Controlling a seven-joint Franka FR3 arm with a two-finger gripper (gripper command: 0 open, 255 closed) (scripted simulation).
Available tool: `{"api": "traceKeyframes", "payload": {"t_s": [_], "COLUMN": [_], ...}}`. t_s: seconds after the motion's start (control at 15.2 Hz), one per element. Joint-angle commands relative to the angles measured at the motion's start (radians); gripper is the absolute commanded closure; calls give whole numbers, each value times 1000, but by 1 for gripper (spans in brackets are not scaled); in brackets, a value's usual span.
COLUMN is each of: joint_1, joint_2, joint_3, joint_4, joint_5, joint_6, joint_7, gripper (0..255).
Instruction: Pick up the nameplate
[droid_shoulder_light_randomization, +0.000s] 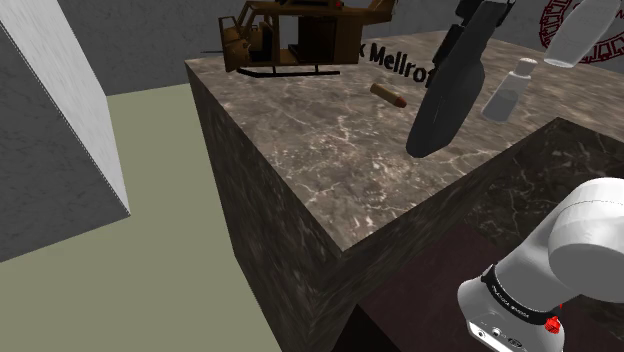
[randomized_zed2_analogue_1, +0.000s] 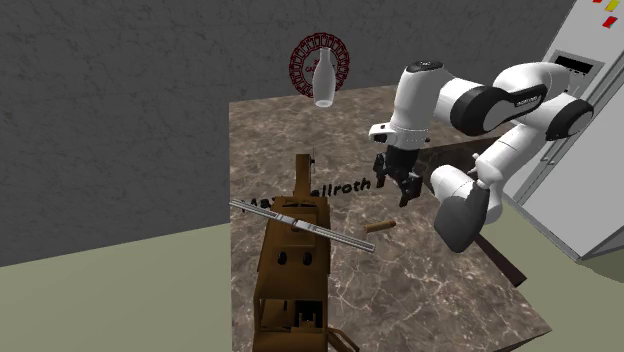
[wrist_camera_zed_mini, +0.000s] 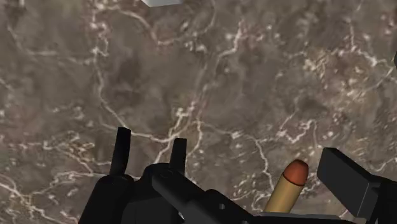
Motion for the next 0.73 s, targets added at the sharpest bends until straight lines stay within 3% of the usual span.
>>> {"api": "traceKeyframes", "payload": {"t_s": [0.0, 0.66], "joint_1": [0, -46], "joint_2": [0, 474], "joint_3": [0, 5], "joint_4": [0, 474], "joint_5": [0, -162], "joint_6": [0, -130], "joint_7": [0, 7], "gripper": [0, 0]}}
